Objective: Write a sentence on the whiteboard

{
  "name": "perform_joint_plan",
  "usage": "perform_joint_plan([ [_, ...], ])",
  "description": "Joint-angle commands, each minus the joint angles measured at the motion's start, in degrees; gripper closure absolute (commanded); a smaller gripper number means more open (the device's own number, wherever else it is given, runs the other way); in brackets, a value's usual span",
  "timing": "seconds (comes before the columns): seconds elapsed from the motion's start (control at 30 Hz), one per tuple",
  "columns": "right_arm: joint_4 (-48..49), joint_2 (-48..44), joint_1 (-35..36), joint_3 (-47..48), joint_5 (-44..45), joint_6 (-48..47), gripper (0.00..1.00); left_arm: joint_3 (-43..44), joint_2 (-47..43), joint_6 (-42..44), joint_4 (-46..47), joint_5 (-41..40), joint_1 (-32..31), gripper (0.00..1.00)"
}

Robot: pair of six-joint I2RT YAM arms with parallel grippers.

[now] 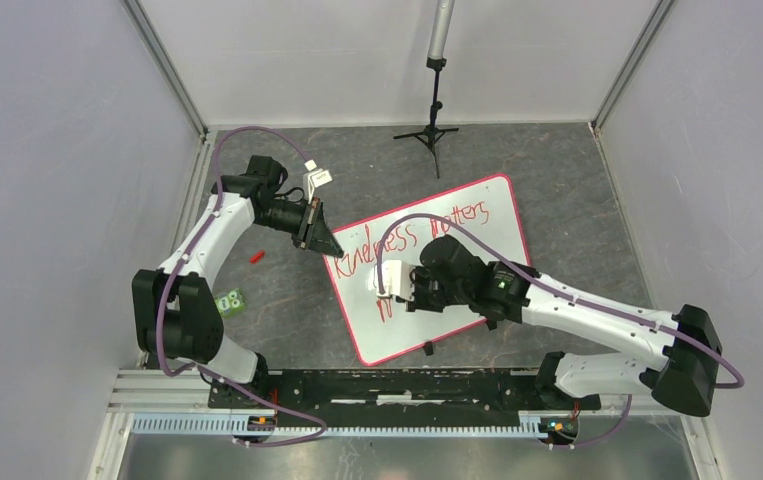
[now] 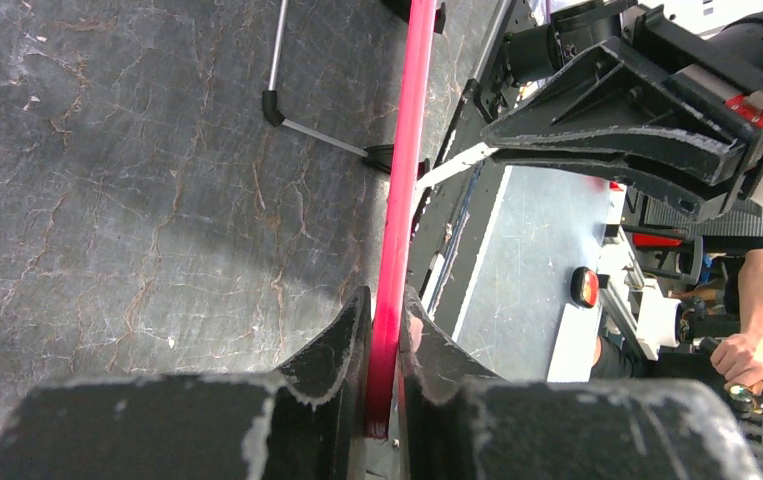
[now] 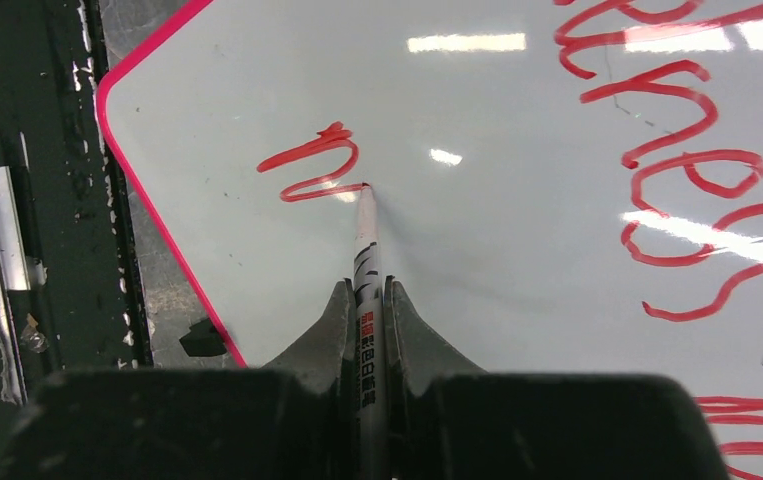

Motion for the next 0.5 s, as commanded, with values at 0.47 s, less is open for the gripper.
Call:
perform_joint_plan([
  [0.47,-1.53,-2.37,-1.82,-3.32,-1.62,-1.37,1.0,1.13,1.06,0.38,1.83,-3.55,-0.19,0.98],
])
